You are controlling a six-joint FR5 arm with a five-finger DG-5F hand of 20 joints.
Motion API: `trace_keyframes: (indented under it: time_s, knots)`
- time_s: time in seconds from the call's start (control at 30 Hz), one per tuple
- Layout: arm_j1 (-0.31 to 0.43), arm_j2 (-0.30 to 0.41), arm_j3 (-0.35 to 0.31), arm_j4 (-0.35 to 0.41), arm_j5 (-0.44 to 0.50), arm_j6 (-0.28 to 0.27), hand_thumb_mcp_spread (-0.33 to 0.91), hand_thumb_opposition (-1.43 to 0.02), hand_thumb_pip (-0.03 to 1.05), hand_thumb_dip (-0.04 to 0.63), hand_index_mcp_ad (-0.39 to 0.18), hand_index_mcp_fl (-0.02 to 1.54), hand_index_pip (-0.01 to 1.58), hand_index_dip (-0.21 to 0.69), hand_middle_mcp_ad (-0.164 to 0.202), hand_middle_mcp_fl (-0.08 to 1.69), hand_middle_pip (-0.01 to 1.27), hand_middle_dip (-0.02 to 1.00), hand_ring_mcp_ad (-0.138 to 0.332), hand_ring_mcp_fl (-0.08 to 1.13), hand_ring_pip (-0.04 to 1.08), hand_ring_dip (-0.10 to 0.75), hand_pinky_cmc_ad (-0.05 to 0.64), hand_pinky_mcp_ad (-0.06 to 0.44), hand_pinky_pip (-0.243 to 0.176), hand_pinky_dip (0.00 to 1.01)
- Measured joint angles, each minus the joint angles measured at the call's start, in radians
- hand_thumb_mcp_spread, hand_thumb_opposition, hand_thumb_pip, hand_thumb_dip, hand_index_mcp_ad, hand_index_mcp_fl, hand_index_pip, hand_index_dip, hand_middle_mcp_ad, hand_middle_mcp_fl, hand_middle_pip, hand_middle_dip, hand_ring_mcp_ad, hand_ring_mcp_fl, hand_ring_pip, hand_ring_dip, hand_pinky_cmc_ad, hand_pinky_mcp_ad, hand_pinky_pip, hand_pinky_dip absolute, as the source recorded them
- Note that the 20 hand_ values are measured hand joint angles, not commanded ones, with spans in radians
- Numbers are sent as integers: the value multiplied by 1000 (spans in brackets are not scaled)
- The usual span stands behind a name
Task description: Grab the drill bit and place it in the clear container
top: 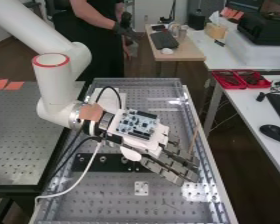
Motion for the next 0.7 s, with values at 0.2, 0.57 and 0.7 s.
trace_keyframes:
  time_s: [0.2, 0.57, 0.7]
  knots:
    - [-8, -15, 16, -7, -13, 5, 525, -895, 518, 298, -51, 241, 1333, 316, 42, 171, 138, 175, 211, 0, 84, -5, 311, 152, -93, 138]
    - [-15, -33, 39, -17, -29, 10, 539, -895, 517, 302, -56, 307, 1349, 304, 42, 175, 138, 175, 215, 0, 87, -5, 311, 152, -86, 141]
    - [-18, -39, 46, -18, -35, 13, 581, -913, 517, 302, -89, 367, 1408, 304, 42, 187, 138, 175, 215, -2, 87, -5, 311, 152, -84, 141]
